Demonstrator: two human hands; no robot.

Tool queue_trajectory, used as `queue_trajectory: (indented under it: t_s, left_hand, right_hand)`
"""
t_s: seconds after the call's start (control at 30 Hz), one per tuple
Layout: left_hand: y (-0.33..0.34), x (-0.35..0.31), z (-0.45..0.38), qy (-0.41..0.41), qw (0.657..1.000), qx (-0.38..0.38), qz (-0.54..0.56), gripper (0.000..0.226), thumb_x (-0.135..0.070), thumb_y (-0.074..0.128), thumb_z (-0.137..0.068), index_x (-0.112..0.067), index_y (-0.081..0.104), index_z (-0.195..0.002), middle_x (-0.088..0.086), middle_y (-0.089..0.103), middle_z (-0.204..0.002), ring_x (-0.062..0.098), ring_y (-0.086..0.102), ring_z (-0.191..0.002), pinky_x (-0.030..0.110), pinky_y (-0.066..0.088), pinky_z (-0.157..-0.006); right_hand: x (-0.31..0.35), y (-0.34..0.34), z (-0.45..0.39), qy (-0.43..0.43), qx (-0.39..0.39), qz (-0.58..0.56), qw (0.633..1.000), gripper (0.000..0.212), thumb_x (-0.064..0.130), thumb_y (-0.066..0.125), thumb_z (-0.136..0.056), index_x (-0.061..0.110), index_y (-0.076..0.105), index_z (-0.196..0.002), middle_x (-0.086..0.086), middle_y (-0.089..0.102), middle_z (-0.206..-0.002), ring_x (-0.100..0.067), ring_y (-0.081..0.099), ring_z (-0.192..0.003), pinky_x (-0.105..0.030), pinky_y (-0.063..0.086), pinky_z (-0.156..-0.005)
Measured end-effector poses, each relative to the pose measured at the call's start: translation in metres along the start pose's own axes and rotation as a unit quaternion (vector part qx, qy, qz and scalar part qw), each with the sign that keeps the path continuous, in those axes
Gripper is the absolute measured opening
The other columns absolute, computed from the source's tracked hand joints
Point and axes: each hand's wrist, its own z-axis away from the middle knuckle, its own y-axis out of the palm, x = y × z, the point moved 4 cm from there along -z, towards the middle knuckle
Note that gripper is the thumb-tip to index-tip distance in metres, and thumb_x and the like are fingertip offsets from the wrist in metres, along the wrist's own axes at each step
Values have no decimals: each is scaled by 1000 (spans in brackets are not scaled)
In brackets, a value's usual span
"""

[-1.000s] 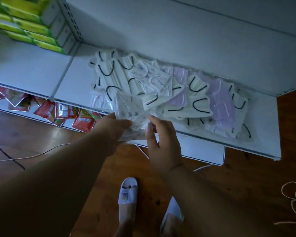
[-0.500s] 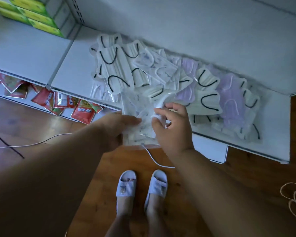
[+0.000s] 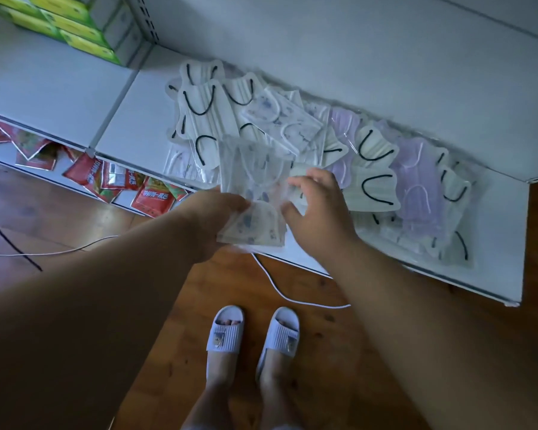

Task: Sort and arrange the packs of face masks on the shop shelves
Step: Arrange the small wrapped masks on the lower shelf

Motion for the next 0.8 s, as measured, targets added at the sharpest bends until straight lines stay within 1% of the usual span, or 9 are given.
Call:
queue_trajectory:
  t_s: [0.07, 0.17, 0.27, 0.4, 0.53, 0.63, 0.7, 0.77, 0.8]
  left_hand:
    - [-3, 1, -15, 4, 1000, -21, 9, 29, -3, 59, -94, -12, 64, -121, 15, 72, -109, 35, 71, -92, 51, 58, -82]
    - [-5, 3, -30, 11, 999, -36, 24, 26, -3, 57, -96, -14, 63, -118, 14, 72, -105, 32, 72, -86, 43, 59, -68]
    - [-7, 4, -40, 11, 998, -53, 16, 32, -8, 65, -86, -14, 64, -117, 14, 73, -104, 36, 73, -88, 53, 60, -77]
    - [-13, 4, -48, 8, 998, -63, 0, 49, -20, 68, -63, -17, 67, -112, 13, 74, -103, 40, 72, -93, 58, 57, -84]
    - [-13, -1, -48, 4, 998, -70, 3, 39, -21, 65, -60, -17, 67, -99, 15, 75, -100, 41, 73, -90, 59, 57, -84]
    - [-13, -5, -52, 15, 998, -58, 5, 39, -23, 66, -62, -18, 67, -101, 15, 75, -103, 41, 72, -92, 61, 56, -86]
    - [-8, -9, -49, 22, 998, -48, 30, 37, -24, 72, -71, -17, 68, -107, 14, 76, -103, 38, 73, -93, 60, 55, -90]
    - [-2, -12, -49, 19, 996, -17, 80, 39, -42, 73, -83, -16, 69, -113, 12, 76, -106, 33, 73, -97, 52, 56, -93]
    - [-1, -12, -50, 13, 996, 1, 90, 54, -56, 75, -77, -18, 70, -115, 10, 76, -109, 32, 73, -99, 50, 56, -93]
  right_hand:
    - [-12, 8, -26, 28, 73, 84, 993, 49, 31, 57, -96, 23, 49, -144, -11, 20, -161, -28, 28, -145, -46, 34, -113]
    - [-22, 15, -59, 15, 160, 204, 966, 54, 37, 44, -102, 31, 29, -153, -4, -9, -166, -23, 1, -153, -47, 23, -118]
    - [-23, 20, -78, 22, 210, 268, 940, 48, 41, 39, -102, 32, 36, -149, -2, -13, -166, -22, 0, -153, -48, 17, -117]
    - [-19, 21, -86, 22, 203, 332, 921, 44, 27, 40, -99, 32, 44, -142, -3, 3, -166, -28, 18, -146, -46, 18, -114]
    - [-18, 16, -87, -5, 148, 347, 926, 39, 20, 44, -95, 23, 51, -133, -2, 36, -154, -27, 33, -135, -40, 27, -105]
    - [-7, 8, -78, -28, 11, 222, 975, 33, 19, 46, -96, 17, 62, -125, -6, 62, -127, -32, 51, -120, -39, 35, -98]
    - [11, 6, -62, -92, -42, 93, 991, 26, 17, 52, -92, 10, 69, -110, -13, 71, -103, -38, 62, -99, -43, 48, -88]
    - [29, 15, -42, -173, -6, 17, 985, 23, 12, 53, -89, 5, 68, -104, -15, 72, -93, -37, 67, -86, -45, 53, -77]
    - [34, 21, -34, -190, 31, -12, 981, 24, 10, 51, -89, 4, 66, -106, -14, 72, -95, -35, 67, -89, -43, 54, -78]
